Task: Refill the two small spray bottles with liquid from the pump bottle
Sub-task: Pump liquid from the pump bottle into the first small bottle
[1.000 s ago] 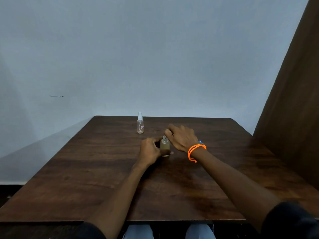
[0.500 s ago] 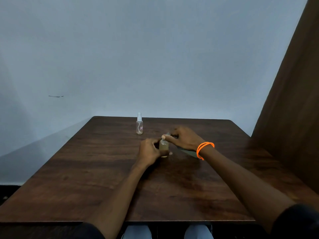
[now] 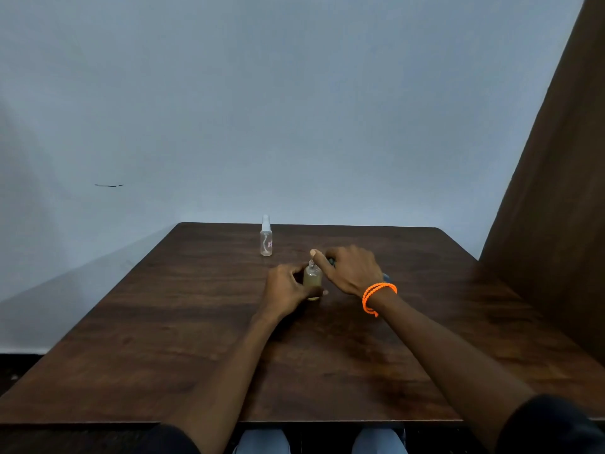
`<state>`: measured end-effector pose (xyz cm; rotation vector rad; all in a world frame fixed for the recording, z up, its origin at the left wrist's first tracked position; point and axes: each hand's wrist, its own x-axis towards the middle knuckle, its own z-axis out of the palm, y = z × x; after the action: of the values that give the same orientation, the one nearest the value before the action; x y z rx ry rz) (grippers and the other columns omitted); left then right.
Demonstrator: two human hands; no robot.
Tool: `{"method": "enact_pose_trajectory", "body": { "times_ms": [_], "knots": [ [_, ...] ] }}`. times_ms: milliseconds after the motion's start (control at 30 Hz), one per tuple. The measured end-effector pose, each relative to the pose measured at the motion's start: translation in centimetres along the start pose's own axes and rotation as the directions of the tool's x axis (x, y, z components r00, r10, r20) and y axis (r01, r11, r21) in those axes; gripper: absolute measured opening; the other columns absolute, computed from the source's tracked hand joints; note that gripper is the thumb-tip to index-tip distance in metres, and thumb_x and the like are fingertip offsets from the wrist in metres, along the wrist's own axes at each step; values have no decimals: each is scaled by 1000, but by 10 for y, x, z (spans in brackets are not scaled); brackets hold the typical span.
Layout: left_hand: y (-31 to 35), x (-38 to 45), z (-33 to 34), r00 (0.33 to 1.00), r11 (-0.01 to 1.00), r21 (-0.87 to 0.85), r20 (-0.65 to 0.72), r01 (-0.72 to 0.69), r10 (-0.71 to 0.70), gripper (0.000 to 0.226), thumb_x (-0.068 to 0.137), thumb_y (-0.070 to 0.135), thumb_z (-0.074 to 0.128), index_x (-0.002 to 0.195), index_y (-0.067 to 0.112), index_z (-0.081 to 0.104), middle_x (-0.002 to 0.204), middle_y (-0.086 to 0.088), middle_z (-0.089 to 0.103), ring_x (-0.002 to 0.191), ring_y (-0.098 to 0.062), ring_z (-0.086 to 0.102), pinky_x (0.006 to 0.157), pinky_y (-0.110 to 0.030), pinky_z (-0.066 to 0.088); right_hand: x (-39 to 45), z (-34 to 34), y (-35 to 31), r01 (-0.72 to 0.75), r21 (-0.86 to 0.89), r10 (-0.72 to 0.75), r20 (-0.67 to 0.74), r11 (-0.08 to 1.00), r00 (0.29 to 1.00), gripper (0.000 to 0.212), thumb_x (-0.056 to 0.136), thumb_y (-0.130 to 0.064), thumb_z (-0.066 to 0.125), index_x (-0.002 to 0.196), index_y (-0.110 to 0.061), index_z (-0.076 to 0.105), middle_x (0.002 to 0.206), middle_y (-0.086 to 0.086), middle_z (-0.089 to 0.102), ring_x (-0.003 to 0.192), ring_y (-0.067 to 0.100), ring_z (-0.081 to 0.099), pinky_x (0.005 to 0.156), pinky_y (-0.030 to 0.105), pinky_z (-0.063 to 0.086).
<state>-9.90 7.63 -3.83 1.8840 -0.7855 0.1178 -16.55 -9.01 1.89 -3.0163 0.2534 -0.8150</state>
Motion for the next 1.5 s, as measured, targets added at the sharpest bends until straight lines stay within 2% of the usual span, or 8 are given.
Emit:
{"method": "enact_pose_trajectory", "body": {
  "times_ms": [233,367,633,900,1067,1267,1333,1500],
  "knots": [
    [-1,1,0,1000,1000,11,-5,0,0,50,60,39,101,107,30,85,78,14,79,73,-3,74,63,-28,56,2,4,-6,-19,-43,18,-29,999,999,60,102,-62,30,91,-25,76,83,4,75,87,32,69,66,35,37],
    [0,1,0,1000,1000,5,-14,-1,1,47,61,34,103,104,26,86,68,17,74,60,7,63,56,-14,43,3,1,-5,-18,-13,18,5,1000,1000,63,103,-66,30,90,-24,75,84,3,74,89,31,69,70,37,42],
    [-1,0,1,1000,1000,3,0,-4,4,54,60,40,101,110,31,85,85,15,82,80,-3,78,70,-33,63,1,1,-7,-22,-17,22,-32,1000,999,56,102,-57,32,89,-24,75,79,5,73,84,32,68,65,35,40],
    [1,-1,0,1000,1000,4,-15,-4,4,57,61,33,103,114,27,85,84,15,81,79,1,76,66,-18,55,0,1,-5,-39,-7,39,-4,999,999,73,98,-75,24,84,-25,74,78,1,73,84,29,68,72,37,48],
    [0,0,2,1000,1000,8,4,10,-10,55,60,38,102,111,28,85,83,16,81,78,-3,76,68,-29,60,1,-1,-6,-38,-18,38,-18,999,999,59,102,-60,31,91,-24,76,80,5,73,86,32,69,67,37,44],
    [-3,2,2,1000,1000,-2,4,26,-26,59,60,41,102,114,28,84,83,12,81,78,-9,77,65,-31,59,2,0,-6,-30,-31,31,20,999,999,64,102,-66,26,94,-26,75,86,3,75,89,30,68,70,36,39],
    [-3,2,1,1000,1000,0,6,23,-23,61,61,40,102,117,27,83,85,12,81,76,-4,76,63,-25,54,2,-1,-6,-34,-13,34,33,999,999,65,102,-66,27,91,-25,75,85,4,74,89,31,68,69,36,40],
    [-3,2,2,1000,1000,-8,10,28,-28,56,59,39,102,111,29,85,84,12,82,81,-16,79,69,-38,62,0,0,-9,-40,-7,40,-27,999,999,57,101,-57,31,81,-20,71,74,7,70,81,36,66,62,36,36]
  ]
}}
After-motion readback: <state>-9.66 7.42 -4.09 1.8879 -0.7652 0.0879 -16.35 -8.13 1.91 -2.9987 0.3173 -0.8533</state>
